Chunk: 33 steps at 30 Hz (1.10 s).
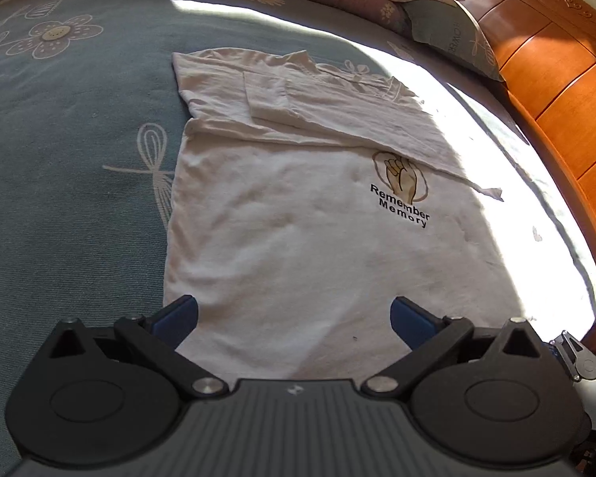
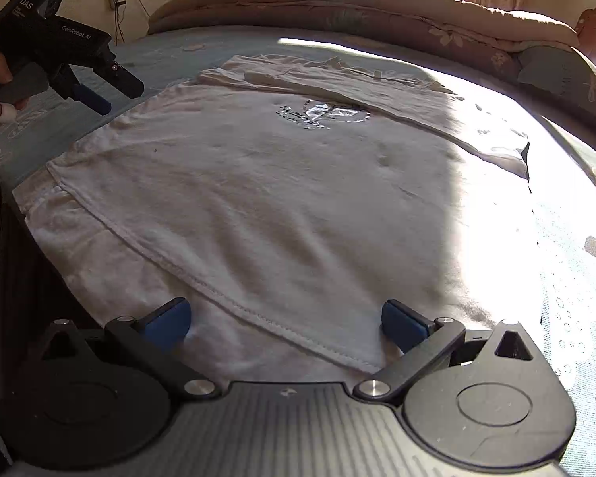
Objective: Fold clothes
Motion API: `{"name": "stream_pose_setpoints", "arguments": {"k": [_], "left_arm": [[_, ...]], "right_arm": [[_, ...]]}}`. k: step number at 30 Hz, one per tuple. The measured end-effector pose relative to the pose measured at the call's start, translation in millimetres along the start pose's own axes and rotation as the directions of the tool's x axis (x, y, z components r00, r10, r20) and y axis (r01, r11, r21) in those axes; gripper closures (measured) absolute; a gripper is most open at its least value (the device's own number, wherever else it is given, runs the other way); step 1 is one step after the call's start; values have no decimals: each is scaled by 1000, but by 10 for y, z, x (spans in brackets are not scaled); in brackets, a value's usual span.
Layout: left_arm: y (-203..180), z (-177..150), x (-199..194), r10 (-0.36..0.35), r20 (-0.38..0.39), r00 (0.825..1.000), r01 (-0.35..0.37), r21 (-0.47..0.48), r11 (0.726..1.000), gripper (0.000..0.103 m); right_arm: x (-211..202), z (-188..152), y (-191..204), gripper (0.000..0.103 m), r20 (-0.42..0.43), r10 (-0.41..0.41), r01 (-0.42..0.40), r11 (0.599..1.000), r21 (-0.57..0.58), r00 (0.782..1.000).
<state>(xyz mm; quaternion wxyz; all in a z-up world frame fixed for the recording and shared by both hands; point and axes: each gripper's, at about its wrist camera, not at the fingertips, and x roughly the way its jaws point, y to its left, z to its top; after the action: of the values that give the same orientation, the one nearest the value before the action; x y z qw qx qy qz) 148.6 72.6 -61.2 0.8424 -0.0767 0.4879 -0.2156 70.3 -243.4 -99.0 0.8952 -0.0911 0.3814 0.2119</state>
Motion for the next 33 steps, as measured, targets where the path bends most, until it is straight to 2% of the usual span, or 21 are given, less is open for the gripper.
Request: {"name": "stream_pose_setpoints", "arguments": {"k": [3,5,7,12,16,20,24,28,33], "left_arm": [[-282,-135,136,-61,-28,998,63,81,995,1],[-346,-232,299,-58,-68,996,63,84,994,1],[-358,-313,348,-52,-50,997,56,82,995,1],[-291,-325,310,-83,-42,996,85,43,995,1],[-268,-335,299,-96,-39,995,97,39,994,1],[-289,-377,299,-96,-29,995,98,84,992,1],[-292,-390,293,-101,-23,995,103,101,989,1],[-336,-402,297,-84,-30,996,87,135,987,1],[-457,-443,252,-42,-24,999,45,170,984,1]], "right_arm": [[-8,11,-2,0,-3,-3,3,1000,10,1000],[-16,22,-6,0,-7,-5,5,1000,19,1000],[-55,58,-46,0,-10,-14,15,998,54,1000],[-213,168,-409,0,88,-49,29,975,220,995],[-55,208,-673,0,39,-82,67,954,294,996],[-57,31,-854,0,-2,-138,129,921,367,990],[-137,-116,-875,0,-4,-142,135,927,349,990],[-69,-88,-733,0,-40,-196,200,947,253,980],[-50,-43,-736,0,-57,-207,214,940,267,977]]}}
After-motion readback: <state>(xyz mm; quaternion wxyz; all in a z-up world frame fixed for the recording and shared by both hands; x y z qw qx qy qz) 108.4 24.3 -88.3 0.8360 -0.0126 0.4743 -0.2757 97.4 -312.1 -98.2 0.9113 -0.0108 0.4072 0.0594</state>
